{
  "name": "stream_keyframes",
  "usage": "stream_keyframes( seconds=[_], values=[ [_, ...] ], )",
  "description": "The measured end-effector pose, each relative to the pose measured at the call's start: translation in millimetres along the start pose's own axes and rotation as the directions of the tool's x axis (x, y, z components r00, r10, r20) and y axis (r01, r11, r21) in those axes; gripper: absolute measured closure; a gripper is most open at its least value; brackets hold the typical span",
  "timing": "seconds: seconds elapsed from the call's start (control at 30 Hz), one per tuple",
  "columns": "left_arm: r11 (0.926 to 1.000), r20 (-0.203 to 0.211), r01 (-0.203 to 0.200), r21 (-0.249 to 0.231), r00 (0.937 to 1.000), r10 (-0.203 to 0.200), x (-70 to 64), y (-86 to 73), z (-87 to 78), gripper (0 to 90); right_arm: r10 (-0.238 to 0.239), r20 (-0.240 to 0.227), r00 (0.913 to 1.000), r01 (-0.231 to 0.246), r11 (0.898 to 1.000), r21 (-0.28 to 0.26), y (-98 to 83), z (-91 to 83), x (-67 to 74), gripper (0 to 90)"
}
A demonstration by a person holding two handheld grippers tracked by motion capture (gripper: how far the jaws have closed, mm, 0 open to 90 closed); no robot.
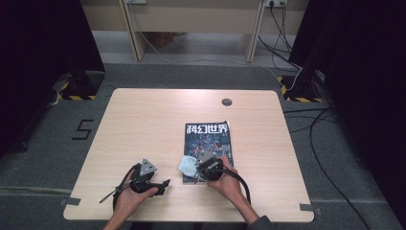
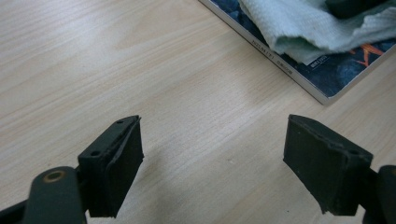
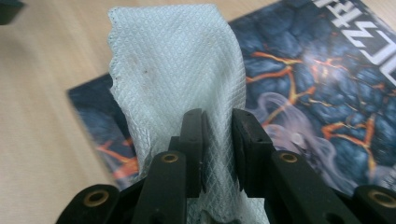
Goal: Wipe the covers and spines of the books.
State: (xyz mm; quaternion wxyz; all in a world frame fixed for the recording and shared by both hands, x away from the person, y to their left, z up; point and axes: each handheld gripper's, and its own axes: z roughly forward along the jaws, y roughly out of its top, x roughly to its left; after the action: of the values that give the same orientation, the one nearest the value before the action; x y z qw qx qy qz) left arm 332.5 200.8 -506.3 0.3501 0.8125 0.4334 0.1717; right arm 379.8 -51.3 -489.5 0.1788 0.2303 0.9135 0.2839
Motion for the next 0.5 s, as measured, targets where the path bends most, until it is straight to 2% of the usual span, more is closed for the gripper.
stream_keyframes(
  seconds=[0.07, 0.17, 0.23, 0.37, 0.5],
  values=[
    [1.0000, -0.003, 0.000, 0.000, 1.0000, 0.000, 0.2, 0.0, 0.0, 19.3, 0.001, -0.020, 0.9998, -0.001, 1.000, -0.006, 1.5, -0.1, 6.7, 75.3],
    [1.0000, -0.003, 0.003, -0.003, 1.0000, -0.003, 0.2, -0.6, 0.6, 19.3, -0.028, -0.041, 0.9988, 0.028, 1.000, -0.009, 4.3, -0.4, 14.4, 75.3],
    [1.0000, -0.005, 0.004, -0.002, 1.0000, -0.004, 0.2, -0.6, 0.2, 19.3, -0.038, -0.032, 0.9988, 0.038, 0.999, -0.011, 4.5, -0.7, 16.2, 75.3],
    [1.0000, -0.004, 0.005, 0.000, 1.0000, -0.005, 1.1, -0.6, 0.0, 19.3, 0.001, -0.048, 0.9988, -0.002, 1.000, -0.011, -1.0, -4.1, 12.9, 75.2],
    [1.0000, -0.004, 0.005, 0.000, 1.0000, -0.005, 0.4, -0.6, 0.3, 19.3, 0.024, -0.030, 0.9993, -0.024, 1.000, -0.001, -12.0, -11.5, 5.1, 75.2]
  ],
)
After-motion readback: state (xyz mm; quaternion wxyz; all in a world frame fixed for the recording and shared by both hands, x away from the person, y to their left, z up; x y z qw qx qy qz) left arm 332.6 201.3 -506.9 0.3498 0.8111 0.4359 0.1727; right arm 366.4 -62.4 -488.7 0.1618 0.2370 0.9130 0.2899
